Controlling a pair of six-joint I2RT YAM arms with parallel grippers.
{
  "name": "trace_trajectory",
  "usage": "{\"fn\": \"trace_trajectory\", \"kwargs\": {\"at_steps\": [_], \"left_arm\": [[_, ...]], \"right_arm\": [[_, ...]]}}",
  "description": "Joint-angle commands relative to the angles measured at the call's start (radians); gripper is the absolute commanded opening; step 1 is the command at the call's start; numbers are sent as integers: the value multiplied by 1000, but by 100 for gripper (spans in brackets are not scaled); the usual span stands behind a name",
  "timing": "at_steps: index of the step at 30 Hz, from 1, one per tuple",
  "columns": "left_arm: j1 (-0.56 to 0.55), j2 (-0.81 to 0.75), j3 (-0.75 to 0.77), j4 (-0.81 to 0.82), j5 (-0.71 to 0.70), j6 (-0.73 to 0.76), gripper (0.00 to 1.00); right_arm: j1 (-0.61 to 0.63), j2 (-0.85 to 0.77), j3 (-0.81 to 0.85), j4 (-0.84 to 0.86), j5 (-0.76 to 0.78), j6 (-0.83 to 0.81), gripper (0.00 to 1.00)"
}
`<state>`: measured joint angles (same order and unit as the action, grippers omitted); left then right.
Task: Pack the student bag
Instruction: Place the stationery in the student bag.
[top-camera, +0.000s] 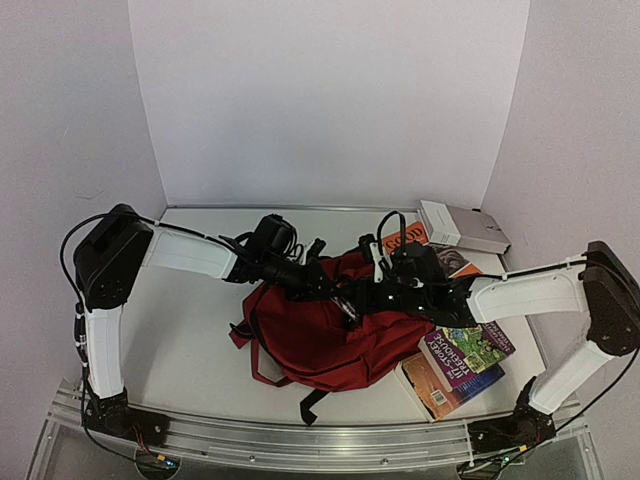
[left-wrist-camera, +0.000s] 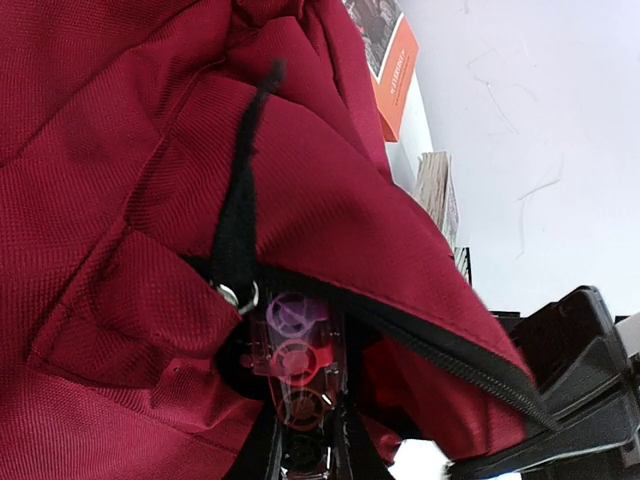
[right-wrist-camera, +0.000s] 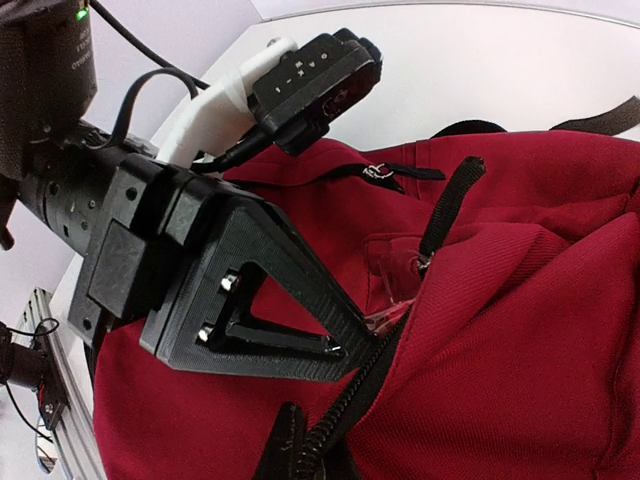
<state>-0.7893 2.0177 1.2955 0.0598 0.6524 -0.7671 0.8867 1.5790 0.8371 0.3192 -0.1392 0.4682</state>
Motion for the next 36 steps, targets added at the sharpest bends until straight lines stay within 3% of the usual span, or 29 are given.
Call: {"fn": "trace_trajectory", "kwargs": {"at_steps": [1, 6, 8, 15, 20, 23, 29, 36], "left_arm": [[-4, -23, -69, 61, -153, 10, 19], [-4, -174, -161, 13, -183, 24, 52], [-4, -234, -203, -29, -215, 21, 61], [-4, -419, -320, -136, -344, -20, 74], [-3, -525, -327, -267, -461, 42, 83], [-2, -504, -285, -358, -494, 123, 85], [-2, -387, -171, -360, -434, 309, 84], [-2, -233, -19, -326, -348, 432, 66]], "right_arm": [[68, -159, 15, 257, -68, 4, 0], [69, -165, -30, 211, 66, 11, 0], [68, -158, -41, 207, 79, 12, 0], [68, -117, -54, 168, 104, 2, 0], [68, -100, -69, 151, 101, -26, 0], [68, -77, -53, 143, 86, -45, 0], [68, -17, -9, 142, 34, -59, 0], [68, 6, -3, 142, 75, -46, 0]]}}
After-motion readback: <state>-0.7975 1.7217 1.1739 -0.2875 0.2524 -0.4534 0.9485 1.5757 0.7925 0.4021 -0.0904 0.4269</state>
